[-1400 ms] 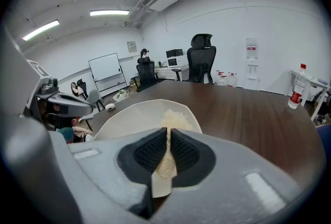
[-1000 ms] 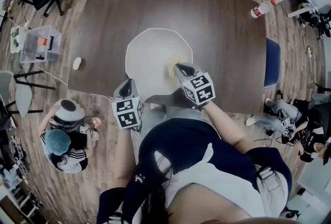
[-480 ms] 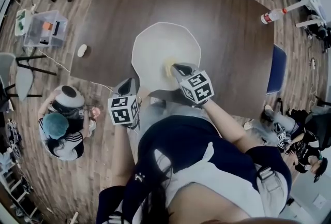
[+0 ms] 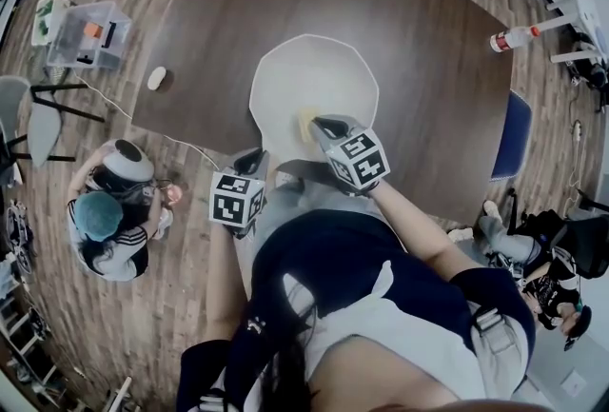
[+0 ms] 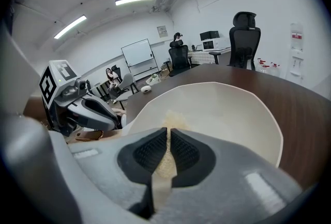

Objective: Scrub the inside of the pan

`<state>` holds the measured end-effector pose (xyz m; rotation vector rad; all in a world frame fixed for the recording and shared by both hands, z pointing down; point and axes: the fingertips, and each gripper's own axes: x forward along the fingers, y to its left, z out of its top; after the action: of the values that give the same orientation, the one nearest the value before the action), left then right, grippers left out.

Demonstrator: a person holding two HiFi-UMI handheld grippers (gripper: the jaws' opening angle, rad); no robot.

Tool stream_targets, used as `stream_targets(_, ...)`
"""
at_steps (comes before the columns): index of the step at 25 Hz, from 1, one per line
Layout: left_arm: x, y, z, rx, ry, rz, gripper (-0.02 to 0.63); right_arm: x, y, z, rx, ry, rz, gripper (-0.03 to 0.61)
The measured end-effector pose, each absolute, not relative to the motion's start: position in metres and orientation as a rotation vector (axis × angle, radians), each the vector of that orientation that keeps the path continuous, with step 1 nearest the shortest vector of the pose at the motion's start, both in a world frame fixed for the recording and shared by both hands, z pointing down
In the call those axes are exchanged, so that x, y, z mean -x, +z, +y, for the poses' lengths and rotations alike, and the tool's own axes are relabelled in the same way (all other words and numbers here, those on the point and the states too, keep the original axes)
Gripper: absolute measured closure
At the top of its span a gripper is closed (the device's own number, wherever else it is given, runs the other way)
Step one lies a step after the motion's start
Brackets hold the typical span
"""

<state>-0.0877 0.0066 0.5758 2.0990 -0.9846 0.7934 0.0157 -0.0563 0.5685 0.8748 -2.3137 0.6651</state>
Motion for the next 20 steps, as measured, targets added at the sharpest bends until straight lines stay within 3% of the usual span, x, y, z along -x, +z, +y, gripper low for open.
stream_targets(3, 0.084, 0.578, 0.014, -2.126, 0.839, -0.909, 0.52, -0.008, 0.57, -0.056, -0.859, 0.666, -2.312, 0.56)
stream_targets(5, 0.081, 0.581, 0.02, -2.127, 0.883, -0.86, 0.42, -0.004, 0.57, -0.055, -0.851, 0.665, -2.312, 0.56)
stream_targets(7, 0.079, 0.584, 0.027, -2.127, 0.955, -0.835, 0.38, -0.002, 0.57, -0.053, -0.845, 0.665, -2.312, 0.56)
stream_targets(20, 0.08, 0.624, 0.034, -2.128, 1.096, -0.834, 0.373, 0.015, 0.587, -0.048, -0.763, 0.691, -2.277, 0.56)
